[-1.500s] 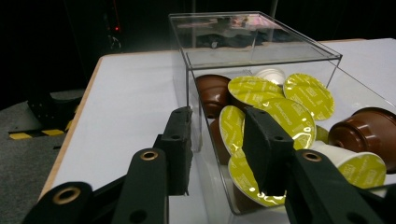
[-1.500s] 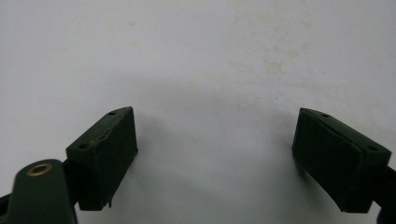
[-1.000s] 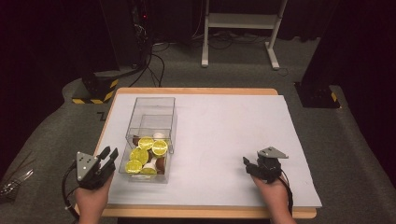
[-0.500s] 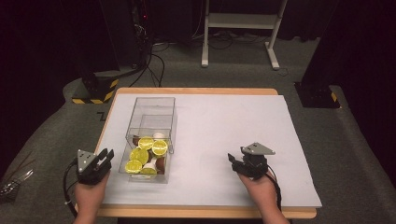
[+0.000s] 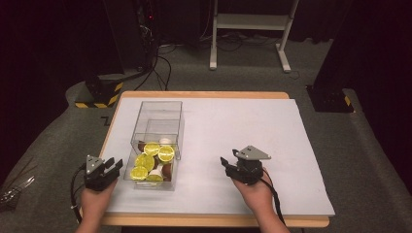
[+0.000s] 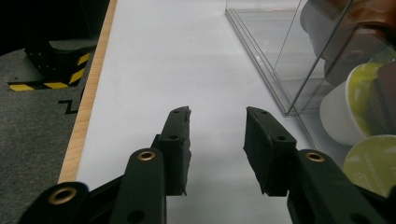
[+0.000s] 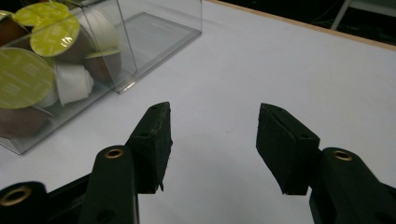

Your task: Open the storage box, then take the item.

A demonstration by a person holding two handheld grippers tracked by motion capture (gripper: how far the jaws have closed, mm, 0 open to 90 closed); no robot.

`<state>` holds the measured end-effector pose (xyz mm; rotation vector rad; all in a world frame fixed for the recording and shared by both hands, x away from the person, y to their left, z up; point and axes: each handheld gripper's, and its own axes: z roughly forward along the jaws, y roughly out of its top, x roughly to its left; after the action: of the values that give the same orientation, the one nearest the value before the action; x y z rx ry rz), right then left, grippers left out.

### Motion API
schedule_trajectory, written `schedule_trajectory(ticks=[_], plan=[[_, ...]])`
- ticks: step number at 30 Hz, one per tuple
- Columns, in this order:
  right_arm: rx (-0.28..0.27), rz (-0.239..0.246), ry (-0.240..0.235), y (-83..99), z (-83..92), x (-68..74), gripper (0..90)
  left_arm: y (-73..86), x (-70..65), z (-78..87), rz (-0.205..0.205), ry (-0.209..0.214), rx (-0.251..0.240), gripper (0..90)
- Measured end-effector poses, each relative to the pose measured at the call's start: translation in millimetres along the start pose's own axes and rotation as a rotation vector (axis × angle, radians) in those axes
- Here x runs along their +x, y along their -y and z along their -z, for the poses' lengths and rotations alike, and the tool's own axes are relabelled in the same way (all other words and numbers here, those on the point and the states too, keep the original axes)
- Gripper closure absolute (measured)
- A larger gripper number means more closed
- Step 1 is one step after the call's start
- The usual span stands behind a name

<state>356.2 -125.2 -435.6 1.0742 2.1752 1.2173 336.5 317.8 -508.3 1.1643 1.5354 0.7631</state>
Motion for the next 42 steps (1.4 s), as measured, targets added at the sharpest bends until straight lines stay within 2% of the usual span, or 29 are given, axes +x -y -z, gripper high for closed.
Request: schedule_trajectory(ticks=[3,8,12,14,19,24,29,32,36,38,42], plan=[[-0.01,0.012,-0.021,-4.9,-3.2,7.6,45.2,0.2,0.4,-0.7,-0.005,-0.005,0.011,56.7],[-0.017,-0.006,-0.047,-10.7,-9.5,16.1,43.8,1.8,-1.2,-3.1,-0.028,-0.029,0.029,50.4],[-0.046,0.034,-0.069,-14.0,-13.6,24.2,43.9,1.1,0.1,-3.5,-0.012,-0.025,0.034,47.6],[-0.03,0.04,-0.082,-17.7,-15.4,28.4,44.2,1.2,0.3,-4.2,-0.02,-0.027,0.044,46.4],[-0.027,0.036,-0.103,-26.9,-18.4,37.5,43.1,2.4,-1.9,-4.6,-0.032,-0.027,0.043,44.8],[-0.052,0.051,-0.117,-37.0,-20.1,49.4,40.6,2.6,-2.3,-4.2,-0.023,-0.021,0.037,44.1],[-0.066,0.058,-0.142,-46.1,-21.6,58.1,40.1,2.5,-1.8,-2.4,-0.035,-0.007,0.041,43.4],[-0.068,0.077,-0.156,-52.0,-23.6,65.1,40.0,2.4,-2.0,-2.1,-0.022,-0.004,0.034,43.3],[-0.066,0.078,-0.191,-59.6,-27.7,74.3,39.3,2.4,-1.8,-1.6,-0.031,-0.003,0.037,43.2],[-0.067,0.084,-0.21,-63.0,-30.3,79.9,39.3,2.5,-2.1,-1.6,-0.024,-0.001,0.033,43.2],[-0.072,0.098,-0.221,-66.8,-34.7,90.0,39.3,1.8,-0.8,-1.9,-0.017,-0.001,0.039,43.2]])
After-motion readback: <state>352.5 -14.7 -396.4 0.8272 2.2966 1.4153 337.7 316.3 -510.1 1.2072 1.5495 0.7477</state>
